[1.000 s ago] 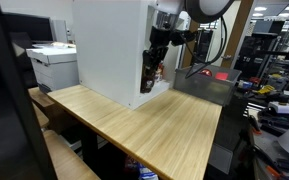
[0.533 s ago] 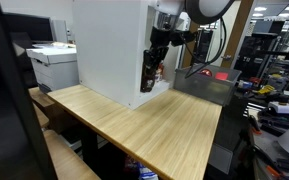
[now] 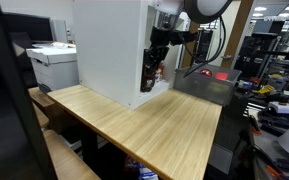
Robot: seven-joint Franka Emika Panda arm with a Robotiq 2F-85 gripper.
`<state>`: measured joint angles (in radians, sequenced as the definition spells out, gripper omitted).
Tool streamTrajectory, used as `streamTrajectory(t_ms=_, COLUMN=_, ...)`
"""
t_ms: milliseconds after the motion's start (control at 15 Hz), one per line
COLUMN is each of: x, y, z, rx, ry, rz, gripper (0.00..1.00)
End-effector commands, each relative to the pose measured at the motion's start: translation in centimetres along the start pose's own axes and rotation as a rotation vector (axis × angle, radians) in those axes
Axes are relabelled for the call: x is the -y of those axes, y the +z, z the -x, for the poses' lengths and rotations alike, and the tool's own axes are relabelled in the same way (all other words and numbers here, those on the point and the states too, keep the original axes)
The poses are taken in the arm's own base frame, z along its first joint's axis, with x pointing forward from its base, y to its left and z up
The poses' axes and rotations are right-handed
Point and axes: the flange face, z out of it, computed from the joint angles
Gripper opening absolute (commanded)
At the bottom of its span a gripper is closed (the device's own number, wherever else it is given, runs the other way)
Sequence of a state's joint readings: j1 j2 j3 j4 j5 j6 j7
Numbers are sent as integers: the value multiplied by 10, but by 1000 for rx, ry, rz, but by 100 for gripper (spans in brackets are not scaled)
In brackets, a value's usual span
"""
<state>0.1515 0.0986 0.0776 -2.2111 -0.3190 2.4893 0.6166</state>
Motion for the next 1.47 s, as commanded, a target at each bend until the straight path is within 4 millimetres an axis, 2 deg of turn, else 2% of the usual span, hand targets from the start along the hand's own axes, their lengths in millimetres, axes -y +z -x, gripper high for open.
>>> streamTrajectory(t_ms=0, x=-1, y=3, z=-1, rx=25, ry=25, rz=-33, gripper=29)
streamTrajectory(t_ms=267, x=-10, y=3, z=-5, rx=36, ry=76, rz=-49, gripper=29)
streamTrajectory(t_ms=333, x=-12, y=3, z=-6, rx=43, ry=90, rz=-51, gripper=69)
streamTrajectory(t_ms=400, x=-13, y=4, z=-6, rx=45, ry=94, rz=-51, gripper=80)
streamTrajectory(t_ms=533, x=-13, y=6, z=-6, rx=52, ry=105, rz=-54, gripper=88)
streamTrajectory(t_ms=600, x=-15, y=7, z=-6, rx=53, ry=113, rz=-49, gripper=96)
streamTrajectory(t_ms=800, x=-20, y=9, z=-8, rx=52, ry=125, rz=-41, gripper=100)
streamTrajectory(t_ms=1067, x=-25, y=10, z=-9, rx=44, ry=135, rz=-28, gripper=100)
streamTrajectory(t_ms=1400, x=-19, y=5, z=-2, rx=46, ry=107, rz=-28, gripper=100)
